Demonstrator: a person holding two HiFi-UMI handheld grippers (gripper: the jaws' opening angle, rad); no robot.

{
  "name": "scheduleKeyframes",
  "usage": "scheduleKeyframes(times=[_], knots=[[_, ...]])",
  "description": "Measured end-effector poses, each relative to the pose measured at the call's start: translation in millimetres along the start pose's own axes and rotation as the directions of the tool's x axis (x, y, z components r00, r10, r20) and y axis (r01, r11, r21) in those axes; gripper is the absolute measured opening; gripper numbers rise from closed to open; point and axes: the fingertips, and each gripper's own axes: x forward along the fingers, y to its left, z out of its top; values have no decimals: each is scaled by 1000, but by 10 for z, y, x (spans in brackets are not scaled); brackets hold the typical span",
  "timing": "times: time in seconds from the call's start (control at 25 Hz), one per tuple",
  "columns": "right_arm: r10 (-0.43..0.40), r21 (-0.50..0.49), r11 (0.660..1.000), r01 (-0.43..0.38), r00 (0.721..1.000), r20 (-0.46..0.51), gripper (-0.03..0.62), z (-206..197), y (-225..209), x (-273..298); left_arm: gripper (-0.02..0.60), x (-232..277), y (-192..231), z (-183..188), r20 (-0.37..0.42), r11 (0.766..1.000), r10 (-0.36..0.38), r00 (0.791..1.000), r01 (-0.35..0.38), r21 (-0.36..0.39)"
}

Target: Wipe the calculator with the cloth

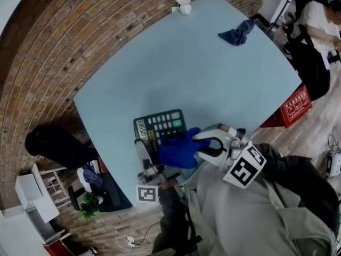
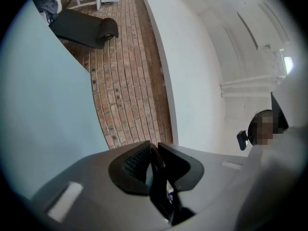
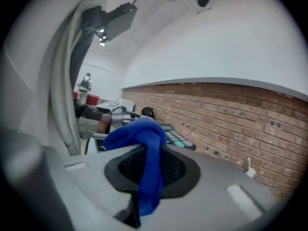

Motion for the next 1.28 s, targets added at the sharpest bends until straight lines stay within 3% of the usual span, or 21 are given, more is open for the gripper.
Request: scheduleKeyframes(times=[0.12, 0.2, 0.32, 0.4, 0.48, 0.56, 0.68, 0.76, 0.8, 0.88, 0.96, 1.04, 1.16, 1.28], knots=[[3, -13, 1000, -3, 1000, 16, 61, 27, 25, -28, 48, 23, -43, 23, 2, 999, -36, 999, 36, -35], [-85, 8, 996, 85, 994, 67, 61, 56, -343, -23, 49, 47, -102, -16, -4, 996, -64, 998, 63, -62], [-260, 78, 964, 252, 959, 110, 61, 53, -974, -19, 49, 84, -180, -129, -28, 994, -83, 996, 81, -73], [-298, 111, 951, 287, 950, 91, 61, 23, -1111, -12, 49, 95, -180, -165, -17, 994, -73, 997, 72, -83], [-244, 135, 963, 232, 966, 81, 60, 13, -951, -9, 49, 94, -148, -112, 14, 995, -55, 998, 56, -86], [-108, 131, 987, 97, 991, 78, 60, 5, -548, -21, 49, 87, -114, -16, 46, 995, -43, 998, 47, -86], [37, 73, 996, -46, 991, 126, 60, 53, -87, -74, 49, 83, -98, 51, 49, 995, -51, 997, 55, -78], [3, 133, 991, -25, 987, 163, 60, 4, -167, -99, 49, 82, -120, 45, 43, 994, -67, 997, 70, -87], [-58, 234, 972, 19, 985, 163, 60, -83, -300, -111, 49, 78, -134, 31, 44, 992, -77, 996, 81, -102], [-192, 435, 892, 125, 975, 114, 60, -313, -614, -109, 49, 74, -169, -10, 44, 985, -104, 994, 109, -136], [-249, 480, 859, 175, 964, 94, 60, -391, -811, -33, 46, 90, -220, -61, 41, 978, -127, 991, 132, -161], [-217, 429, 892, 145, 968, 124, 60, -267, -747, 94, 44, 124, -276, -135, 43, 971, -143, 989, 149, -186], [-57, 335, 942, -1, 985, 163, 60, -57, -265, 309, 40, 155, -356, -228, 42, 957, -171, 984, 176, -230], [-14, 428, 899, -94, 970, 242, 60, -28, -80, 374, 37, 157, -413, -285, 15, 953, -190, 982, 188, -239]])
